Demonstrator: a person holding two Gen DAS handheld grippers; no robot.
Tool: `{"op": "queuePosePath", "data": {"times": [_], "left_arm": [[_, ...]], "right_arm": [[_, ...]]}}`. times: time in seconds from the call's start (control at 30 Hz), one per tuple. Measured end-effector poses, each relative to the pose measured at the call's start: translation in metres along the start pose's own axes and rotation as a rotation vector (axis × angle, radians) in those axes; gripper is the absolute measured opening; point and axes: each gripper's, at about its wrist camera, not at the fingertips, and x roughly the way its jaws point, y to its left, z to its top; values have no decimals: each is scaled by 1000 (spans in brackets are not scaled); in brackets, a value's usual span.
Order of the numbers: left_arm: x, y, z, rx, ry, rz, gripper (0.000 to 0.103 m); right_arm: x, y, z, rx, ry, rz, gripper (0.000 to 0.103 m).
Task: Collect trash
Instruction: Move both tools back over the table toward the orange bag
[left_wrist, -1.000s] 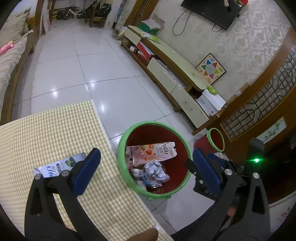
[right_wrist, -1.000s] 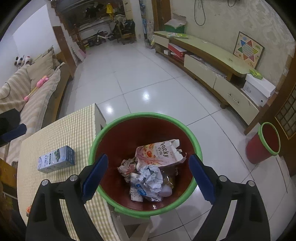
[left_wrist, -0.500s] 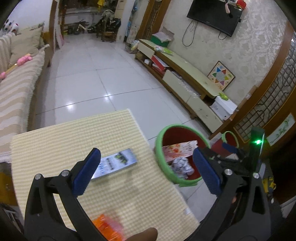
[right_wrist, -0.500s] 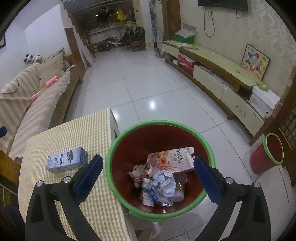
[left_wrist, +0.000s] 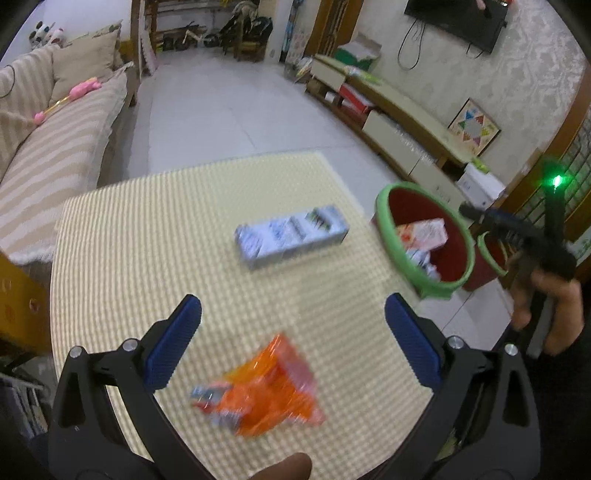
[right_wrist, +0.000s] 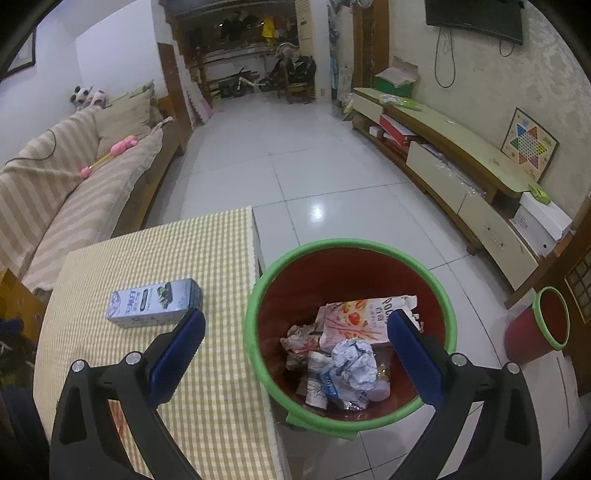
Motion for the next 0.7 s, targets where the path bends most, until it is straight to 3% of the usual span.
{"op": "queuePosePath", "data": {"times": [0.3, 0.53, 0.7], "left_arm": [[26, 18, -55, 47, 146, 15, 97], [59, 22, -78, 98, 259, 46, 97], [76, 21, -86, 161, 297, 86, 97]], "right_arm": [[6, 20, -7, -48, 24, 15, 96], [11, 32, -13, -79, 43, 22, 96], [15, 39, -17, -108, 68, 41, 96]]}}
